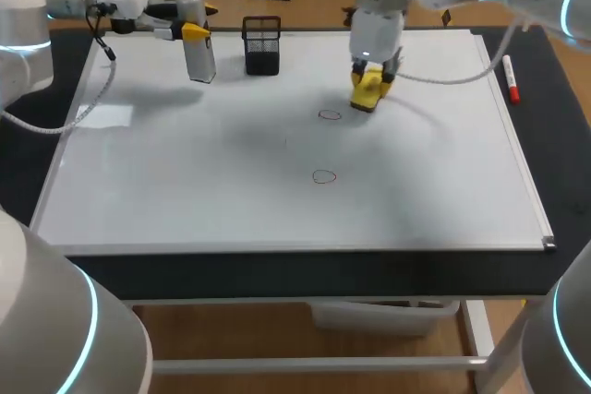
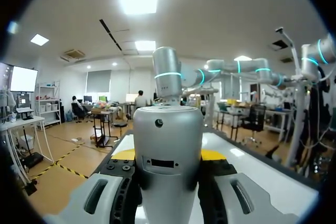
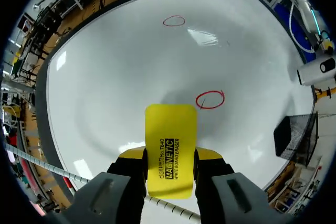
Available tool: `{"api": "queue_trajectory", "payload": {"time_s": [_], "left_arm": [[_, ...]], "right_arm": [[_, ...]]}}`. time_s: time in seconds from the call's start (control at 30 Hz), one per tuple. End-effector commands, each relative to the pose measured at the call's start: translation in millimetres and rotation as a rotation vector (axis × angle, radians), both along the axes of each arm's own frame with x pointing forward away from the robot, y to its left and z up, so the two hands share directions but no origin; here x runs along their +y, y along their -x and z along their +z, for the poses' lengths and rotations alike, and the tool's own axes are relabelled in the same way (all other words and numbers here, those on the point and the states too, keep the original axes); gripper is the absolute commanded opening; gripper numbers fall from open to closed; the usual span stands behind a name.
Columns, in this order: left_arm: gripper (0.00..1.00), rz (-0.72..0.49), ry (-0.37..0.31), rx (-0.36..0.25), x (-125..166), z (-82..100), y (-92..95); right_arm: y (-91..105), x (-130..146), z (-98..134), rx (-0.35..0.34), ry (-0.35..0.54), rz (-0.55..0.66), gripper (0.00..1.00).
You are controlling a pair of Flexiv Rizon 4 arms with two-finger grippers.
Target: Pick up the inspection probe, press it on each red-marked spot on the whiteboard one by one, put down the probe, pick up the eraser, and wipe off all the red marks.
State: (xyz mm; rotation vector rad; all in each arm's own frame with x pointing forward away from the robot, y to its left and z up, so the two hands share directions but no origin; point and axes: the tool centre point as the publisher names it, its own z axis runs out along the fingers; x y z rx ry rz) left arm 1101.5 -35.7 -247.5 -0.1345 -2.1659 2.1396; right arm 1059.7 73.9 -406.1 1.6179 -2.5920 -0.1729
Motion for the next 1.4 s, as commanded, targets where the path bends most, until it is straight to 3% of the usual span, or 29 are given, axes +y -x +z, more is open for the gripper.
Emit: {"api": "queue_trajectory", "payload": {"time_s": [0.03, 0.3, 0.57, 0.9, 1.4], "left_arm": [[0.0, 0.195, -0.011, -0.005, -1.8, 4.9, 7.2], [0.0, 0.195, -0.011, -0.005, -1.8, 4.9, 7.2], [0.0, 0.195, -0.011, -0.005, -1.8, 4.9, 7.2], [0.0, 0.195, -0.011, -0.005, -1.8, 4.9, 7.2], [0.0, 0.195, -0.011, -0.005, -1.8, 4.9, 7.2]], "right_arm": [[1.7, 27.8, -4.4, 0.026, 0.058, 0.056, 0.0], [6.5, 68.2, -10.8, 0.043, 0.042, 0.167, 0.0], [6.4, 89.0, -11.3, 0.044, 0.04, 0.211, 0.0], [17.2, 101.2, -18.4, 0.057, 0.038, 0.244, 0.0], [28.6, 97.6, -24.7, 0.043, 0.03, 0.238, 0.0]]}}
